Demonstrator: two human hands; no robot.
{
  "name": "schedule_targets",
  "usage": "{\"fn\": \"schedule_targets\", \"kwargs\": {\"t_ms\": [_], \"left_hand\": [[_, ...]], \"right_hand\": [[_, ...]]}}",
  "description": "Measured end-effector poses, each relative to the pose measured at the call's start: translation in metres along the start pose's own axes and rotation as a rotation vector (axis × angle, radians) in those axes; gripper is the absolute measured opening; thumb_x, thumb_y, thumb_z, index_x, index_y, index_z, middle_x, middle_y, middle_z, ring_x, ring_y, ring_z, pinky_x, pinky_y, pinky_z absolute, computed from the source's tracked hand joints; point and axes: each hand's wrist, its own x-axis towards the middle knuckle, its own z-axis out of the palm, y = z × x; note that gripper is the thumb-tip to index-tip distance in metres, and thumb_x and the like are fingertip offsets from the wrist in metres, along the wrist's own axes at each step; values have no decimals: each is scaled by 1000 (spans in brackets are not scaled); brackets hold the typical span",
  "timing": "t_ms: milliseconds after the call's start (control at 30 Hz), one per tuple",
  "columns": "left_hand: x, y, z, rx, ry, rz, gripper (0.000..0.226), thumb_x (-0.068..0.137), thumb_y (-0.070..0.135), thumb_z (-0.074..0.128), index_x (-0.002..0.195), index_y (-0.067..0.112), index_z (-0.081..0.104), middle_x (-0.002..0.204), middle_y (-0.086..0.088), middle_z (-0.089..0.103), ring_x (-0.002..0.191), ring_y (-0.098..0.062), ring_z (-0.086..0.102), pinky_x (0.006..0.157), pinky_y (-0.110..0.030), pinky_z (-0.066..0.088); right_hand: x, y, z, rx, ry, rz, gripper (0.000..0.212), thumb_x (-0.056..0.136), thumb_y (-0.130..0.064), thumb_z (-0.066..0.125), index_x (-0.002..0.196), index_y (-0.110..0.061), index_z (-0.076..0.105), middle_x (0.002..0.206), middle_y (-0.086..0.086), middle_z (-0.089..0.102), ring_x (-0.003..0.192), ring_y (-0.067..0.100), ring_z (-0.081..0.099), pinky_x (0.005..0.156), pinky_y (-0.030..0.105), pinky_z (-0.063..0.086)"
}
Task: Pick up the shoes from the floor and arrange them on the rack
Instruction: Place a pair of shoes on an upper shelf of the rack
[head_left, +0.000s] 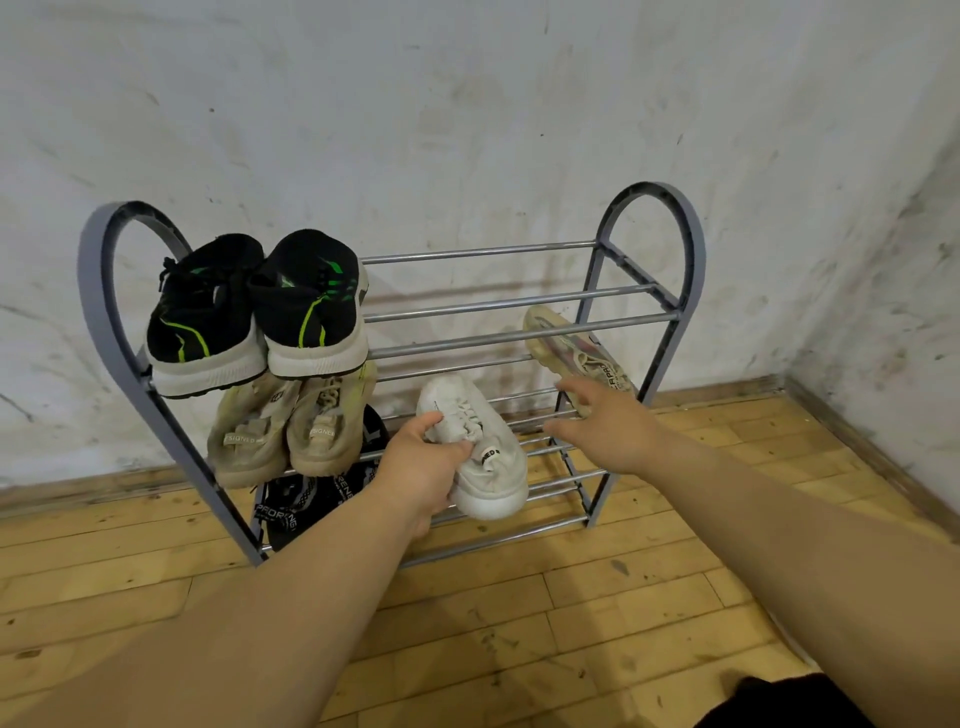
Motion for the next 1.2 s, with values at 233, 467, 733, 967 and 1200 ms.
{"fn": "schedule_targets", "kwargs": {"t_ms": [233, 467, 733, 967, 1200], "left_hand": [[-67, 15, 32, -49, -185, -1, 50, 96, 5, 69, 140, 23, 53, 127, -12, 67, 106, -32, 71, 88, -52, 60], [-124, 37, 53, -4, -270, 176, 53, 95, 15, 73, 142, 28, 53, 115, -11, 75, 105, -34, 74, 89, -54, 59], [-148, 65, 74, -96, -258, 185, 42, 96, 19, 68, 135, 30, 58, 106, -2, 75, 76, -15, 67, 59, -31, 53], [-146, 80, 80, -117, -270, 234, 24, 97, 21, 66, 120, 28, 62, 78, 7, 76, 63, -11, 69, 55, -30, 52], [-136, 100, 84, -65, -177, 354, 41, 96, 20, 68, 134, 32, 57, 107, -2, 77, 82, -16, 73, 67, -36, 57]], "right_hand": [[-70, -21, -40, 457, -362, 186, 44, 100, -30, 66, 142, -34, 55, 131, 2, 68, 97, 28, 75, 86, 38, 60], [-100, -24, -85, 557, -220, 41, 37, 91, -5, 68, 118, -30, 71, 77, -7, 72, 70, 15, 65, 74, 35, 55], [-101, -32, -110, 615, -103, 14, 29, 75, -15, 62, 95, -26, 79, 78, 4, 63, 65, 18, 48, 57, 28, 35], [-91, -38, -125, 630, -99, -45, 41, 68, -23, 58, 102, -3, 70, 84, 11, 52, 74, 26, 40, 56, 30, 29], [-75, -42, -122, 722, 69, -151, 29, 89, -10, 58, 98, -28, 79, 105, 18, 76, 77, 25, 62, 68, 40, 48]]}}
